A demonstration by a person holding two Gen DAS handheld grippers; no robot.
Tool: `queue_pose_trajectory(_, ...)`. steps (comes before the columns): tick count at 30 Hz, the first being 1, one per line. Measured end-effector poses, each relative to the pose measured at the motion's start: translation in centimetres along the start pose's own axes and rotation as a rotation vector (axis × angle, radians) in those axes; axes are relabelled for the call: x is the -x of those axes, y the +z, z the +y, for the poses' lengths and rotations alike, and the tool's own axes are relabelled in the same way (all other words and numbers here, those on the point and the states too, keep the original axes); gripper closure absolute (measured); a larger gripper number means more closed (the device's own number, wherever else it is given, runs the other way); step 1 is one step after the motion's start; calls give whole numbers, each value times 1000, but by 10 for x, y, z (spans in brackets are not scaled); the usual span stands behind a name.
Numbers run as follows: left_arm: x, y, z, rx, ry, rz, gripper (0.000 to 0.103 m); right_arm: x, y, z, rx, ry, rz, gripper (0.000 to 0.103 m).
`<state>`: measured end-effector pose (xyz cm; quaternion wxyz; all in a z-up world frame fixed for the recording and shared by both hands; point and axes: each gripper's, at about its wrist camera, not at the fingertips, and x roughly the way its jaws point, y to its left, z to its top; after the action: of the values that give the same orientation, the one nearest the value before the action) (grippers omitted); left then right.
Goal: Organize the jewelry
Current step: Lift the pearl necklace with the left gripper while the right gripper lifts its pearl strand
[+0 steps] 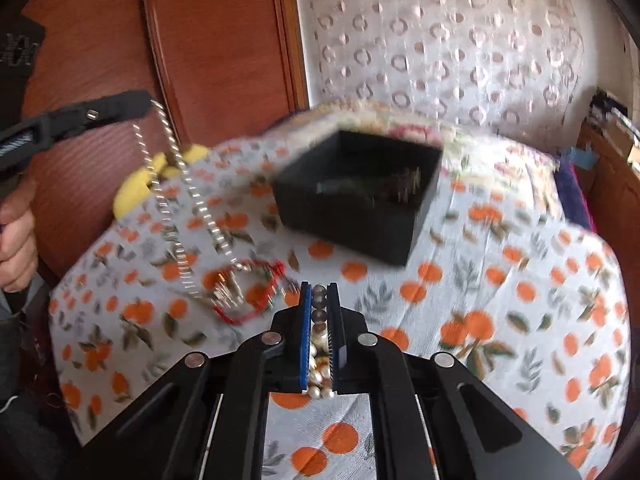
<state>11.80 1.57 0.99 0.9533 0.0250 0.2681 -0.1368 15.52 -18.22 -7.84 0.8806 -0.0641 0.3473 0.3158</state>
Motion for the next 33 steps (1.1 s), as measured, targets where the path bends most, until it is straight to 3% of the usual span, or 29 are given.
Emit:
queue_pose_trajectory(12,18,31,-6,-29,1,-67,99,62,49,9,55,-48,-177,95)
queue_pose_trajectory(25,13,75,-16,-56,-9,-96,99,90,83,-13,34,-94,-265,95)
queue_pose_trajectory(33,-8,99,-26,-109,29,-81,99,100,96,-25,38,-134,-299,95)
